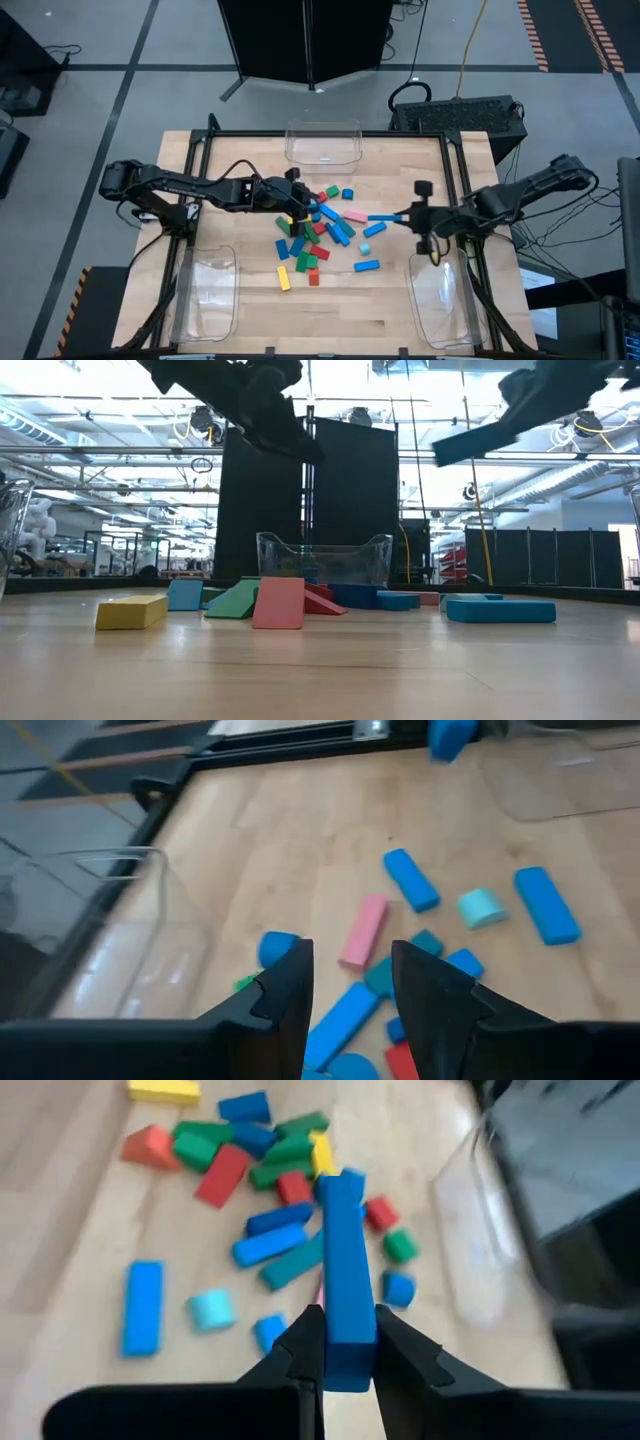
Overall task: Sort blocks by size
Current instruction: Put the dark blue rectangle block into the bottom right transparent bin
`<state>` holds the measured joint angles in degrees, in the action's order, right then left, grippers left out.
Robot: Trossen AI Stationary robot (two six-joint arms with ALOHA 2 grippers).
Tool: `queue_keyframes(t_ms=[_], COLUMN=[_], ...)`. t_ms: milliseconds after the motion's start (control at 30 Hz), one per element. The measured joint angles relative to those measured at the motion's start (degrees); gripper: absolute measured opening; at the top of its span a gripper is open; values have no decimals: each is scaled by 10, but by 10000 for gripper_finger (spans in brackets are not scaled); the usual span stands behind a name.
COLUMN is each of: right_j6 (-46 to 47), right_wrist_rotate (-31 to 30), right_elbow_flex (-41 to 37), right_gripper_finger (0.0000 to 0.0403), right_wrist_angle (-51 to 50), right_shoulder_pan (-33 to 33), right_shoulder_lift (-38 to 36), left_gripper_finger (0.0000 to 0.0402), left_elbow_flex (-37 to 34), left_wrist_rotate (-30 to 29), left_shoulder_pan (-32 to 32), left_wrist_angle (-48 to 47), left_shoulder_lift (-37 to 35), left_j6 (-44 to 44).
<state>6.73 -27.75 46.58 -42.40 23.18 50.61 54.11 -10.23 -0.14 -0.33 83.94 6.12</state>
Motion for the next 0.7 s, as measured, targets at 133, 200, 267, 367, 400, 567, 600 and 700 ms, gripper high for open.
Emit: queue_keyframes(t_ms=[133,200,267,367,400,567,600,700], right_j6=[88,132,177,255,281,430,453,514], right_wrist_rotate=[51,89,126,175,190,246,254,283], right_elbow_flex=[68,94,111,119,119,119,119,119], right_gripper_finger=[47,47,47,47,47,47,47,48], right_wrist_angle=[-102,-137,-168,-195,-204,-248,-250,-250], right_shoulder_pan=[28,42,55,76,83,131,142,175], right_shoulder_lift=[4,8,11,11,11,26,30,46], left_gripper_finger=[138,138,138,138,138,138,138,138], left_elbow_flex=[0,0,0,-1,-1,-1,-1,-1], left_wrist_rotate=[-10,-10,-10,-10,-10,-16,-20,-24], left_shoulder_pan=[0,-1,-4,-8,-10,-16,-18,-19], left_wrist_angle=[4,6,10,12,12,12,12,12], left_shoulder_lift=[0,0,1,1,1,1,1,1], left_j6=[10,29,44,60,63,64,64,68])
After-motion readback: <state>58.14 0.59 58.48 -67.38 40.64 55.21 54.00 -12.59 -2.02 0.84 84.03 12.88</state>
